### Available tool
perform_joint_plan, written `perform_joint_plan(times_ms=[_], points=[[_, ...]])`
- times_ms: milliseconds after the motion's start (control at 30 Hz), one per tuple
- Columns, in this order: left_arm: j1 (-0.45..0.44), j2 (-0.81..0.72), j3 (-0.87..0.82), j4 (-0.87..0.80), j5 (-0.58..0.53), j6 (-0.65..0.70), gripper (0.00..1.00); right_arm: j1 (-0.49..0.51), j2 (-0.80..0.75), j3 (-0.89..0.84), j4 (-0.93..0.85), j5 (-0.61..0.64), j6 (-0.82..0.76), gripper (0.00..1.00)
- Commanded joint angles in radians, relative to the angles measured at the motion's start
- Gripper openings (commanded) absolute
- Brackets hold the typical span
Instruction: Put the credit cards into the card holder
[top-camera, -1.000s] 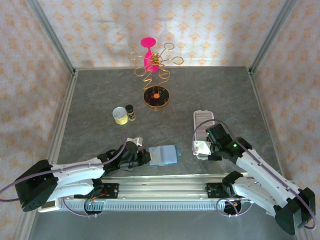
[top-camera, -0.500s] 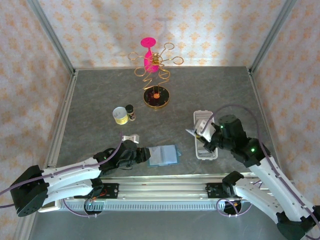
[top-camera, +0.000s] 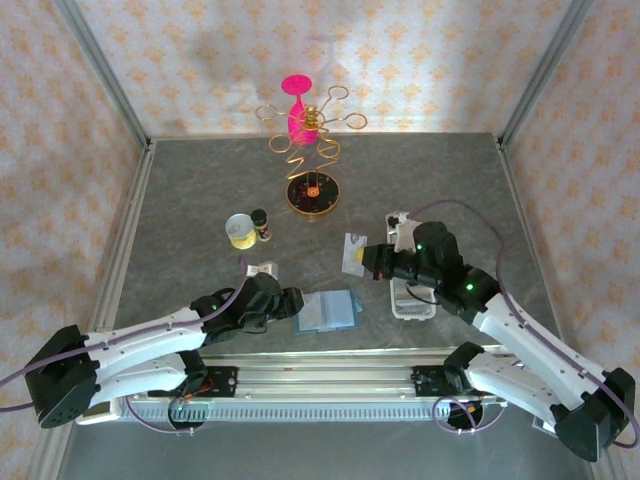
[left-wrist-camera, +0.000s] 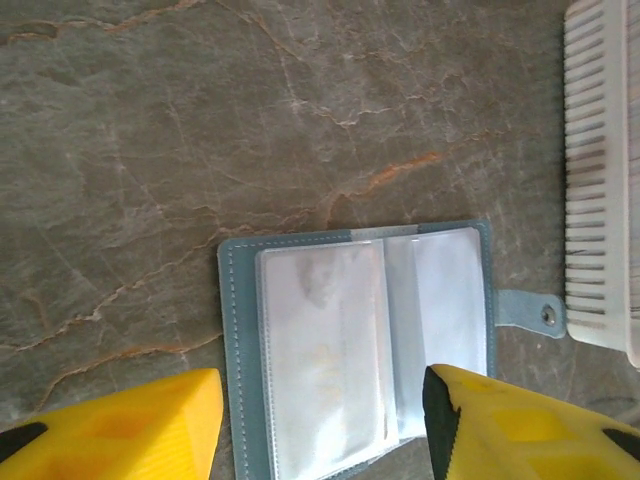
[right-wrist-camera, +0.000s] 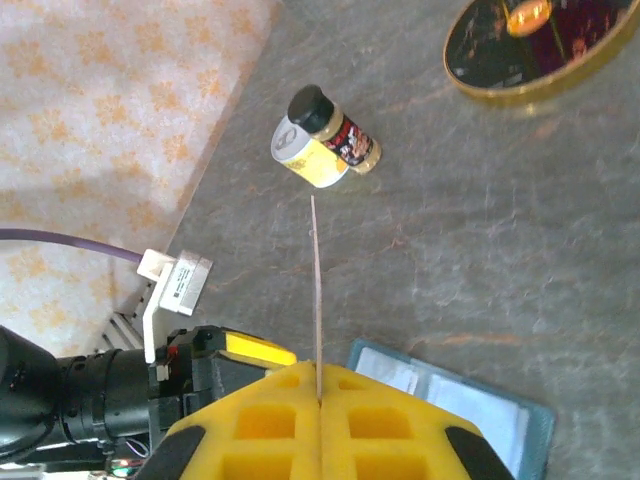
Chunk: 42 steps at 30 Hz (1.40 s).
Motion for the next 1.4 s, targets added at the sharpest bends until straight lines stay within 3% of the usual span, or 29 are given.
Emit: perform_joint_plan(times_ms=[0,367,567,1033,1367], points=[[-0.01,0.018,0.032,-0.056,-0.048,-0.001,0.58,0.033,0.027,-0.036,0.108,0.04,0.21,0.0],[-0.009,0.045,0.015,-0.047,-0.014,0.04,0.53,0.162,0.122,-0.21,0.268,0.126,0.363,0.0],[-0.01,0.13,0.031,-0.027,0.021,0.047,0.49,0.168,0.168,-0.324,0.406,0.114,0.424,0.0],[-0.012,0.215,-0.006,0.075,0.089,0.035,0.37,0.187,0.389,-0.286,0.486,0.045,0.395,0.0],[-0.014,0.233,-0.032,0.08,0.079,0.024,0.36,0.198,0.46,-0.277,0.525,0.016,0.392,0.0]])
